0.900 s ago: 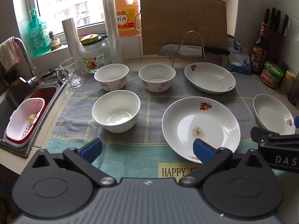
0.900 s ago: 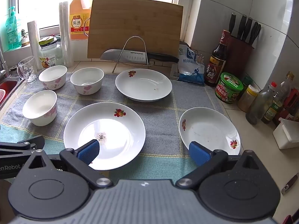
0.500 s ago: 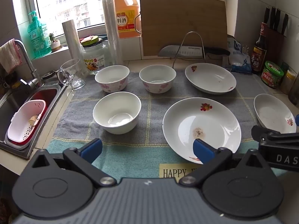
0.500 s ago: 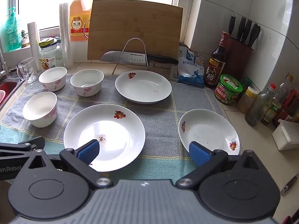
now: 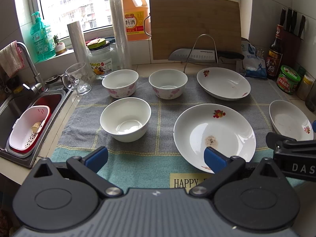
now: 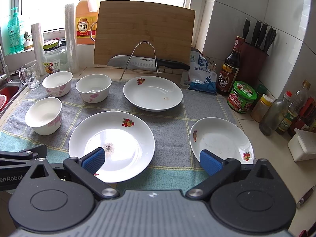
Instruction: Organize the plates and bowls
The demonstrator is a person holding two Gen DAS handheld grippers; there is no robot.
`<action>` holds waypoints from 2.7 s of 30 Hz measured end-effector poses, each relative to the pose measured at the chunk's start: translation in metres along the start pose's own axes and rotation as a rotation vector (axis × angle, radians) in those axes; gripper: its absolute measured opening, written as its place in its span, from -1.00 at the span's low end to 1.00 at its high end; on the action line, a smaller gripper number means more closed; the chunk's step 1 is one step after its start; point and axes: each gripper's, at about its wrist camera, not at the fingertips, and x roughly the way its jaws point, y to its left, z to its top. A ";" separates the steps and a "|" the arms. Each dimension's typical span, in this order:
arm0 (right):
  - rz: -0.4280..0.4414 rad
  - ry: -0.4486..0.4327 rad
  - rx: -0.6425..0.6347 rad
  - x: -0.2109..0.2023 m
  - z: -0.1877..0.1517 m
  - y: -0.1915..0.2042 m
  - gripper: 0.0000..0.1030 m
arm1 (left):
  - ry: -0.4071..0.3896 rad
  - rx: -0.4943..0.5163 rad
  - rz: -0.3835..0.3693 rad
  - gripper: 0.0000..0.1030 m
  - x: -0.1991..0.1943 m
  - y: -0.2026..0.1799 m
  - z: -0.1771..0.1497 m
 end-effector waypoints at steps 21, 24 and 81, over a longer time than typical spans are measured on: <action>-0.001 -0.007 -0.002 -0.003 0.001 -0.002 1.00 | -0.002 0.003 0.003 0.99 -0.002 -0.003 0.000; -0.001 -0.007 -0.002 -0.003 0.001 -0.002 1.00 | -0.002 0.003 0.003 0.99 -0.002 -0.003 0.001; 0.054 -0.080 0.000 -0.002 0.009 -0.029 1.00 | -0.033 -0.029 -0.086 0.99 0.002 -0.021 0.015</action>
